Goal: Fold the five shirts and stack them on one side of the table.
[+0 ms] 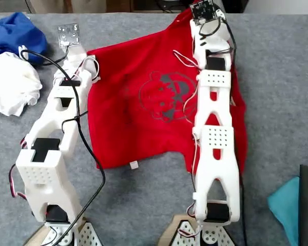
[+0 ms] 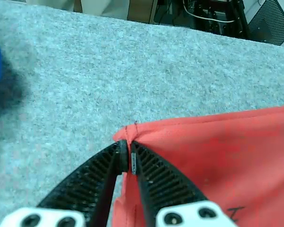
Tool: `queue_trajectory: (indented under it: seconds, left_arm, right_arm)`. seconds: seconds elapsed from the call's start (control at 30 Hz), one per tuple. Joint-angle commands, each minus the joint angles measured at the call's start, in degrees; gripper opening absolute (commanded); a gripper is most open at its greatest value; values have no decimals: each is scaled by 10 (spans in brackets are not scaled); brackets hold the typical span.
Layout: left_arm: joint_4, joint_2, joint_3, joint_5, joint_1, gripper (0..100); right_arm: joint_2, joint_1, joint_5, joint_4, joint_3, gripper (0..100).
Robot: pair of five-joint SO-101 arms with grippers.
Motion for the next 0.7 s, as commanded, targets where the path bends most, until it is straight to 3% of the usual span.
queue_trajectory:
  seconds: [0.0,0.33,0.67]
  left_arm:
    - [-13,-7,-54,2,-11,19]
    - [-12,8,-126,1,-6,19]
    - [-8,10,-108,1,-7,19]
  right_arm:
    - [-7,-7,-1,15,-42,5]
    - [-7,-4,0,27,-51,5]
    - [-60,3,3,143,-51,5]
